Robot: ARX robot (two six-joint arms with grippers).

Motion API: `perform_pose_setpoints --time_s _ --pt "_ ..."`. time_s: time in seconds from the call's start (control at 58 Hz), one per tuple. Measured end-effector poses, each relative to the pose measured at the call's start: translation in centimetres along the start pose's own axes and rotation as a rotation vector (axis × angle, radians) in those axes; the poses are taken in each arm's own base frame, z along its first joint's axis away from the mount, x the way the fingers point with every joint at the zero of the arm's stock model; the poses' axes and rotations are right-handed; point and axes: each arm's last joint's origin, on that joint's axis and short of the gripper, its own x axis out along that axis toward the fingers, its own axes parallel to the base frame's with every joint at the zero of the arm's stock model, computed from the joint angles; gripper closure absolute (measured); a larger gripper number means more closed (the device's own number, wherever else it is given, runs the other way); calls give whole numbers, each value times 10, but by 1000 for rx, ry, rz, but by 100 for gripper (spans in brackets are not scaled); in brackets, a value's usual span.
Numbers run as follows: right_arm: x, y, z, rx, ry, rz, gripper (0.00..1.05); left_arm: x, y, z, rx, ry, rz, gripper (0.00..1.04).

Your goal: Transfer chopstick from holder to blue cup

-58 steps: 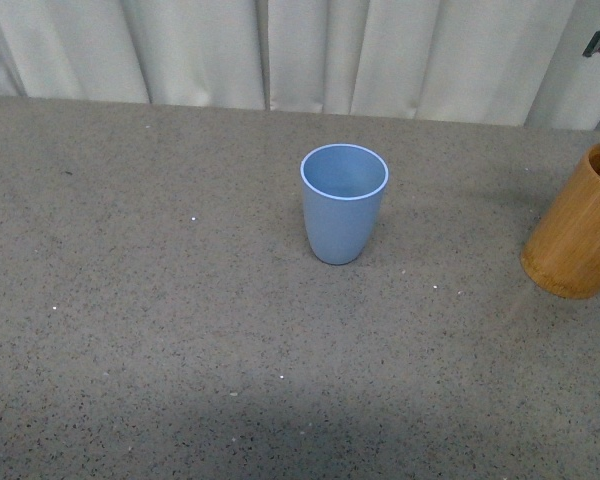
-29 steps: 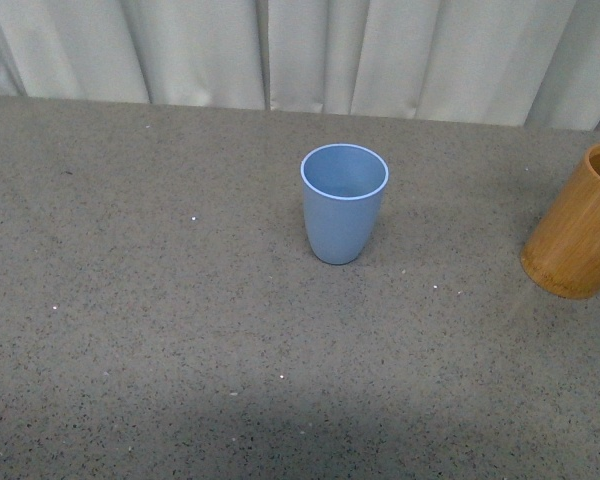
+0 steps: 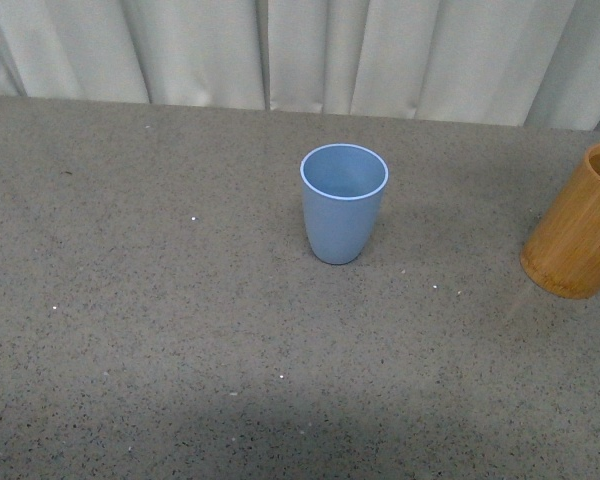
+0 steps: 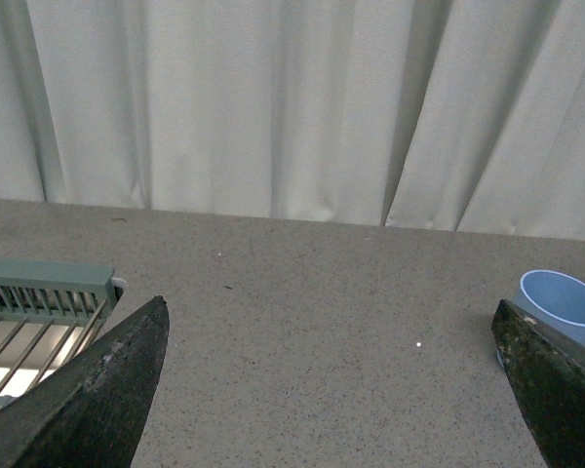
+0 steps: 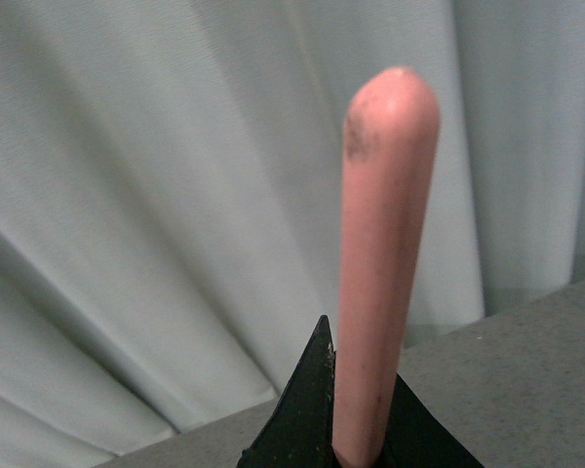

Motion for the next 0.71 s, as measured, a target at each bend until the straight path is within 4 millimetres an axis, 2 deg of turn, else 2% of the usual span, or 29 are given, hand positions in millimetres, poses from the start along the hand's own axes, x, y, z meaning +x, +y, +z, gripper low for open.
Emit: perform_pose_setpoints --time_s 0.121,0.259,0.5,0.707 --pt "-5 35 -17 12 31 72 103 0 0 0 0 0 0 7" --pt "-6 56 -39 18 71 107 103 0 0 0 0 0 0 7" --pt "-6 72 -71 16 135 118 103 0 0 0 0 0 0 7" --pt "-4 77 -87 10 161 112 103 0 0 0 0 0 0 7"
